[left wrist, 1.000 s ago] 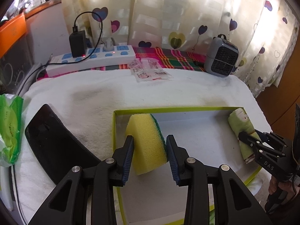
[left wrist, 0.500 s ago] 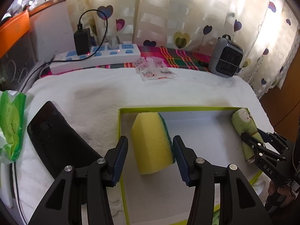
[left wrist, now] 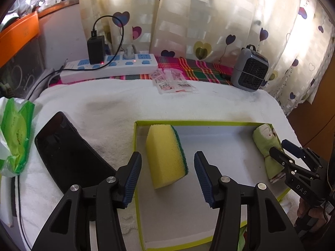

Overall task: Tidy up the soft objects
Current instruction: 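Carry the sponge and rolled towel into the green box and open both grippers, then move both tools back toward the remaining sponge and sock bundles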

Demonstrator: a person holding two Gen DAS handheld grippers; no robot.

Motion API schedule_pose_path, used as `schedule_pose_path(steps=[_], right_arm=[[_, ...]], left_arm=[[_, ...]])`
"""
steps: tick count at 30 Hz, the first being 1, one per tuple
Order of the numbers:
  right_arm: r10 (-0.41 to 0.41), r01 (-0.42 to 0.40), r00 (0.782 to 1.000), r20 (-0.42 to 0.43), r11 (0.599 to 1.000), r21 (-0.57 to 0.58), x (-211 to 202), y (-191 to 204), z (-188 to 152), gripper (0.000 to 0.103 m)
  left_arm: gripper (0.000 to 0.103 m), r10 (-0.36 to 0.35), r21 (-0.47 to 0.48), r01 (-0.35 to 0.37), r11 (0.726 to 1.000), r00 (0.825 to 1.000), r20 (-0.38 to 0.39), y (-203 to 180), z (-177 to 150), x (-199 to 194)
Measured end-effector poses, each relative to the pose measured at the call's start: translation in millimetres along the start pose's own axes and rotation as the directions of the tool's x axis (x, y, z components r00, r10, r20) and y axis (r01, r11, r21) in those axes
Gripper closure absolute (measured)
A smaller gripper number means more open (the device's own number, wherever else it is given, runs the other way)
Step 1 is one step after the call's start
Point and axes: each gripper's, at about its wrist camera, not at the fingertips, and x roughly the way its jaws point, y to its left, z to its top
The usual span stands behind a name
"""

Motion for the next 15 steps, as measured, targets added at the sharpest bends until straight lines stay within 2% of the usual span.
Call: schedule_pose_path(steps=[2, 15], right_arm=[[0.006, -0.006, 1.0, 0.005, 1.0, 0.01, -2, -2, -1, 0.049], [0.034, -0.036, 0.998, 0.054, 0.999, 0.039, -29, -9, -8, 0.047]], left_arm=[[0.045, -0.008, -0.005, 0.008, 1.0, 1.0, 0.005, 0, -2, -3], [0.045, -0.014, 0.0, 0.014, 1.0, 0.999, 0.043, -5, -14, -31]])
